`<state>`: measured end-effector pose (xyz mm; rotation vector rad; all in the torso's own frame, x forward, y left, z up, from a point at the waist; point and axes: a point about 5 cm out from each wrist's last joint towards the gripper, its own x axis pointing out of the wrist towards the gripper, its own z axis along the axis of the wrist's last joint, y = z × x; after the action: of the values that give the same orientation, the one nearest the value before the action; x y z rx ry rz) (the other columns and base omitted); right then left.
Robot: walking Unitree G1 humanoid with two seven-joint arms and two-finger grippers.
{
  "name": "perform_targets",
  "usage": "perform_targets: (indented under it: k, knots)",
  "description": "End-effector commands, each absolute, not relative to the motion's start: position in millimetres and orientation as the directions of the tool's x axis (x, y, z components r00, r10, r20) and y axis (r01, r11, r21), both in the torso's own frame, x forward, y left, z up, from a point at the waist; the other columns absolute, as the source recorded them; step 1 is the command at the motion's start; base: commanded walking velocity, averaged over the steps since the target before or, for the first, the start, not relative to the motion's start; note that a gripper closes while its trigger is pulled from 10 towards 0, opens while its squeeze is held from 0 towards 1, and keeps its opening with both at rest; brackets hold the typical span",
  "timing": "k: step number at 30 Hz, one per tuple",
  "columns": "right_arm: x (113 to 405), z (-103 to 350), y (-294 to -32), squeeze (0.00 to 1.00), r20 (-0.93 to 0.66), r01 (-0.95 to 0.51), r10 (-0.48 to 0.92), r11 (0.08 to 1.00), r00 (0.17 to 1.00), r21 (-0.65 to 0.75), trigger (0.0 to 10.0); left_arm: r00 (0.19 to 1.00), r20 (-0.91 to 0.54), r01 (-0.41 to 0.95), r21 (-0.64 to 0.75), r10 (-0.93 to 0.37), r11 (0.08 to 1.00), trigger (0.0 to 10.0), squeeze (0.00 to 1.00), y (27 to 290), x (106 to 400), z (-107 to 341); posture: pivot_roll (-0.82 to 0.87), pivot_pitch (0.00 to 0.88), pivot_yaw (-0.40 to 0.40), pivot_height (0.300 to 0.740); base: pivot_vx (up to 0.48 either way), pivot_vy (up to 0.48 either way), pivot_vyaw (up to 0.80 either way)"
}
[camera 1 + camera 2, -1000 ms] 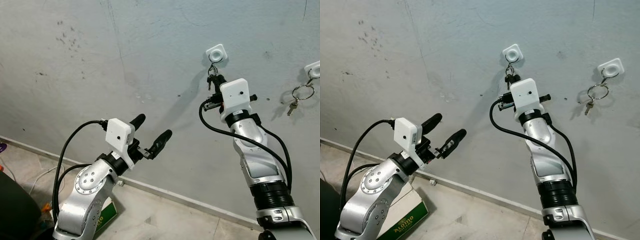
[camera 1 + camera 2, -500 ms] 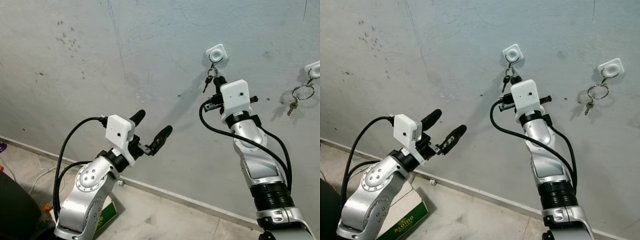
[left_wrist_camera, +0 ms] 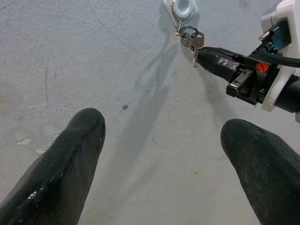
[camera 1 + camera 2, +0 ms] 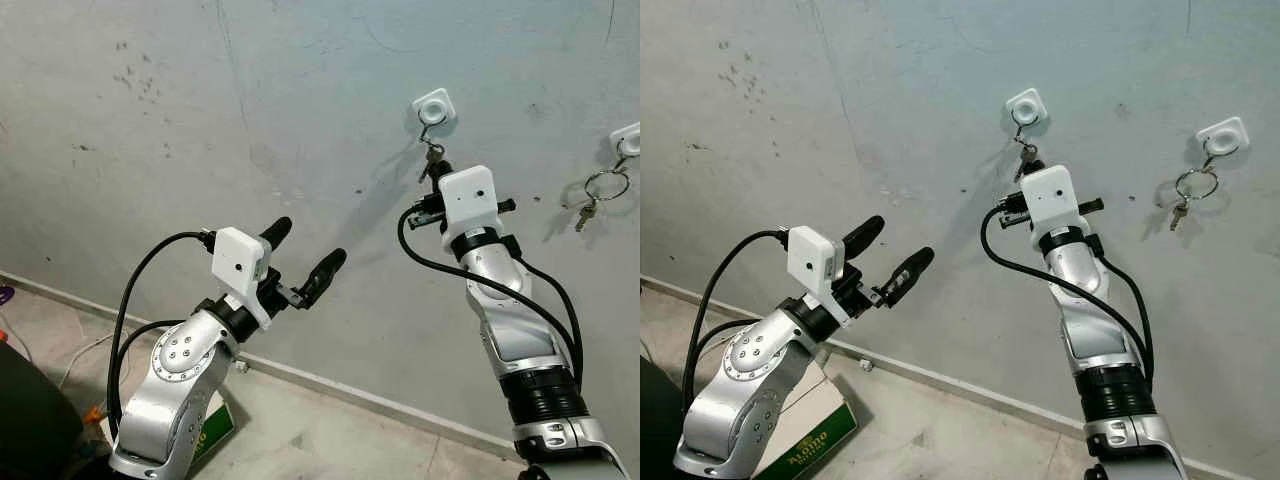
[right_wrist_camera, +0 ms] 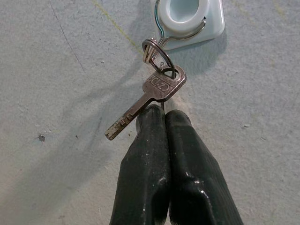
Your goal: Hang keys on a hook
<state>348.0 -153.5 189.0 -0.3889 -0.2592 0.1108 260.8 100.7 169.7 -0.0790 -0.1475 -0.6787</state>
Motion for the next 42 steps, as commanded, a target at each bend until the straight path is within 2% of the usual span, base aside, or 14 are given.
perform_targets:
  k: [1, 19, 20, 21, 42]
  knots:
    - [347.6, 180.4, -152.5, 0.00, 0.187, -0.074, 0.158, 0.917, 0.970, -0.393, 10.0, 0.777, 0.178, 0.616, -0.012, -0.604, 0.788, 10.0, 0.00, 103.4, 262.7, 174.1, 0.05, 0.000, 0.050, 0.740, 0.000, 0.000, 0.00]
    - [347.2, 178.1, -152.4, 0.00, 0.182, -0.077, 0.162, 0.913, 0.970, -0.400, 10.0, 0.777, 0.184, 0.615, -0.012, -0.602, 0.789, 10.0, 0.00, 102.1, 263.1, 173.8, 0.05, 0.000, 0.050, 0.740, 0.000, 0.000, 0.00]
    - [347.2, 178.1, -152.2, 0.87, 0.183, -0.080, 0.164, 0.915, 0.969, -0.396, 10.0, 0.777, 0.183, 0.615, -0.013, -0.603, 0.789, 10.0, 0.00, 102.0, 263.1, 173.6, 0.05, 0.000, 0.050, 0.740, 0.000, 0.000, 0.00]
    - [347.2, 178.1, -152.2, 1.00, 0.184, -0.080, 0.164, 0.915, 0.969, -0.395, 10.0, 0.777, 0.183, 0.615, -0.013, -0.603, 0.789, 10.0, 0.00, 102.0, 263.1, 173.5, 0.05, 0.000, 0.050, 0.740, 0.000, 0.000, 0.00]
    - [346.7, 177.2, -152.5, 1.00, 0.183, -0.087, 0.169, 0.918, 0.968, -0.388, 10.0, 0.778, 0.179, 0.615, -0.016, -0.603, 0.788, 10.0, 0.00, 101.1, 263.4, 172.0, 0.05, 0.000, 0.049, 0.740, 0.000, 0.000, 0.00]
